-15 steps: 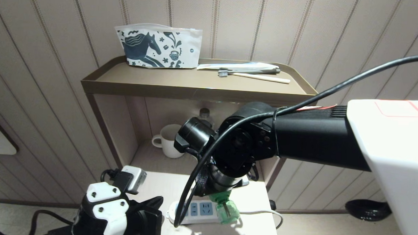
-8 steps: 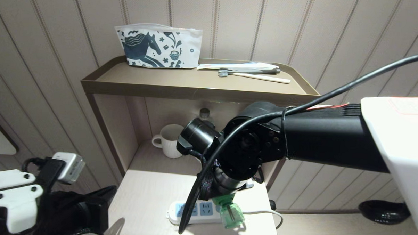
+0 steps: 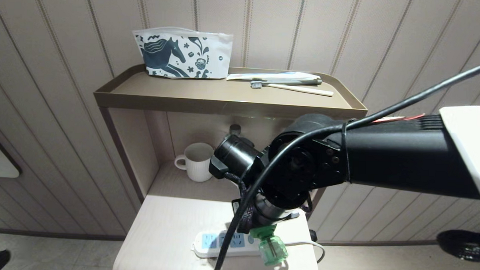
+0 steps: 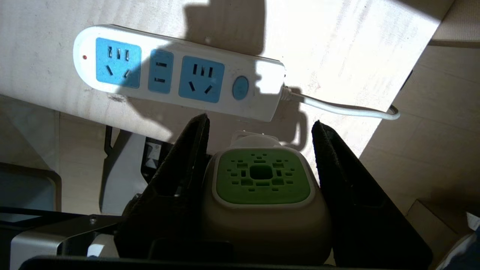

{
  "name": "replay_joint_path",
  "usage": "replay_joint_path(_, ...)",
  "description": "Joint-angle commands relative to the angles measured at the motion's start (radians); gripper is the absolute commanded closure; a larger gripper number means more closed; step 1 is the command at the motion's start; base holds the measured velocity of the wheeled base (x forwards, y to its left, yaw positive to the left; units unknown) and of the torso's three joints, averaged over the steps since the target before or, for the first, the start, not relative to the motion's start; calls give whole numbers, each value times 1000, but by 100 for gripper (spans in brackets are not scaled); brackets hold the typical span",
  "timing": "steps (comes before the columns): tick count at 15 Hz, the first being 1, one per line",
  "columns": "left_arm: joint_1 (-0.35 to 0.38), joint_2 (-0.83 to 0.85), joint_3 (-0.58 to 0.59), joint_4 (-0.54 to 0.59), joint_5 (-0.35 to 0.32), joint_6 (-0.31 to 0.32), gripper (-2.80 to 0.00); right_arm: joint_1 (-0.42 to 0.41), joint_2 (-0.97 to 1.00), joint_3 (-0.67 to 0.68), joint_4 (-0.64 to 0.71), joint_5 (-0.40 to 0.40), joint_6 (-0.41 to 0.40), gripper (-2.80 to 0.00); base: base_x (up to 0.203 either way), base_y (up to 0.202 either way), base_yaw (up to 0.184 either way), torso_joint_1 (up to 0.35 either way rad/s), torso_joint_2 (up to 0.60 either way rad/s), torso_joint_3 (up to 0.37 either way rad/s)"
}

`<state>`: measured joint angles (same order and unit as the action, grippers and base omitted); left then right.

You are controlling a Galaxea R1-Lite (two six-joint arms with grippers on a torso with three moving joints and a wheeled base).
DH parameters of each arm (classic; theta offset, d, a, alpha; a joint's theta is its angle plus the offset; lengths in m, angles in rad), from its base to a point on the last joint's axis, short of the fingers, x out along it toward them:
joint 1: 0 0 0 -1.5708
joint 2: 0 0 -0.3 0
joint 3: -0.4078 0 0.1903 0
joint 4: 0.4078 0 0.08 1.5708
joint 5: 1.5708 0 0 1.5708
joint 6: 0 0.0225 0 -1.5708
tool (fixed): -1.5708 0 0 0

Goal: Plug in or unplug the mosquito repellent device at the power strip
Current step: Place the mosquito repellent liquid on the table

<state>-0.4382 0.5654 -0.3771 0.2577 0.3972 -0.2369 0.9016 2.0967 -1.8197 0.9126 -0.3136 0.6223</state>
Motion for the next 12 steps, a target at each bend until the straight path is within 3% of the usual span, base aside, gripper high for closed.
replay_joint_path(1, 22, -260, -77, 359, 107, -5, 0, 5, -41, 30, 3, -2, 5, 0, 0, 0, 0, 0, 0, 0)
replay_joint_path(2, 45, -278, -96, 429, 185, -32, 0, 7, -54, 42, 3, -2, 9, 0, 0, 0, 0, 0, 0, 0)
replay_joint_path(3, 81, -280, -104, 458, 210, -62, 0, 14, -67, 53, 3, -4, 18, 0, 0, 0, 0, 0, 0, 0)
replay_joint_path(7, 282, -284, -66, 467, 217, -101, 0, 14, -112, 95, 2, -5, 28, 0, 0, 0, 0, 0, 0, 0)
replay_joint_path(9, 288, -285, -15, 471, 234, -170, 0, 13, -137, 128, 0, -3, 29, 0, 0, 0, 0, 0, 0, 0)
replay_joint_path(12, 309, -285, 39, 473, 311, -262, 0, 8, -147, 140, -8, -1, 29, 0, 0, 0, 0, 0, 0, 0)
